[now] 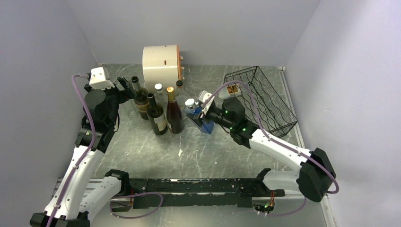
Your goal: Take the wine bottle off the wine rack
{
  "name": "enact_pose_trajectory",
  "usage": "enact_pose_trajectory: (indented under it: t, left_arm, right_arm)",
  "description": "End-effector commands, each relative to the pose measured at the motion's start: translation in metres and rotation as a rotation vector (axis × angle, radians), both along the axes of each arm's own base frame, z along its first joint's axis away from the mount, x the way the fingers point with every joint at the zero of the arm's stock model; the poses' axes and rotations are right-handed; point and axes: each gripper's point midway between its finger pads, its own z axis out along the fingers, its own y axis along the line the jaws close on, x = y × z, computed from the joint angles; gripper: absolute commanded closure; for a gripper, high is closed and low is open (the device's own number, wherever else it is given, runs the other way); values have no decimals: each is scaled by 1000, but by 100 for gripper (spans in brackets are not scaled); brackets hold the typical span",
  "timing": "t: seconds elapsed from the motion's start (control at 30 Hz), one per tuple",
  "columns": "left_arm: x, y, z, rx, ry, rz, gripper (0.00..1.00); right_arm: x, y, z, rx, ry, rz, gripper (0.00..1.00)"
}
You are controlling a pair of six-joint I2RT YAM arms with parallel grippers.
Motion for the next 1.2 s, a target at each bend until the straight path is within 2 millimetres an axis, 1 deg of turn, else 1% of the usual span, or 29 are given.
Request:
enact_pose_trajectory:
  t: [0.0,0.1,0.27,0.43,0.53,0.67,0.7,0.77,0.97,1.17]
  left_arm:
    - [-1,2,12,1,-37,9,7]
    - [-1,2,12,2,-37,12,7]
    - [-2,3,13,4,-37,13,7]
    - [-1,3,13,4,-37,14,7]
    - [-1,3,12,4,-36,14,7]
    - [-2,3,13,4,-38,15,7]
    - [-2,3,13,5,-39,15,7]
    - [-1,3,12,5,-36,14,7]
    - [-1,3,13,4,-36,15,7]
    - [0,2,11,3,-32,9,7]
  right_arm:
    - [17,8,90,294,-144,21,100]
    - [24,11,96,341,-148,24,100]
    - [35,9,105,454,-134,30,100]
    - [40,10,107,517,-120,38,100]
    - [42,9,105,534,-117,34,100]
    - [45,10,98,548,-91,30,100]
    - [45,12,99,552,-90,38,100]
    - [47,14,95,535,-84,38,100]
    - [53,17,73,478,-29,19,100]
    - [54,20,49,430,33,14,100]
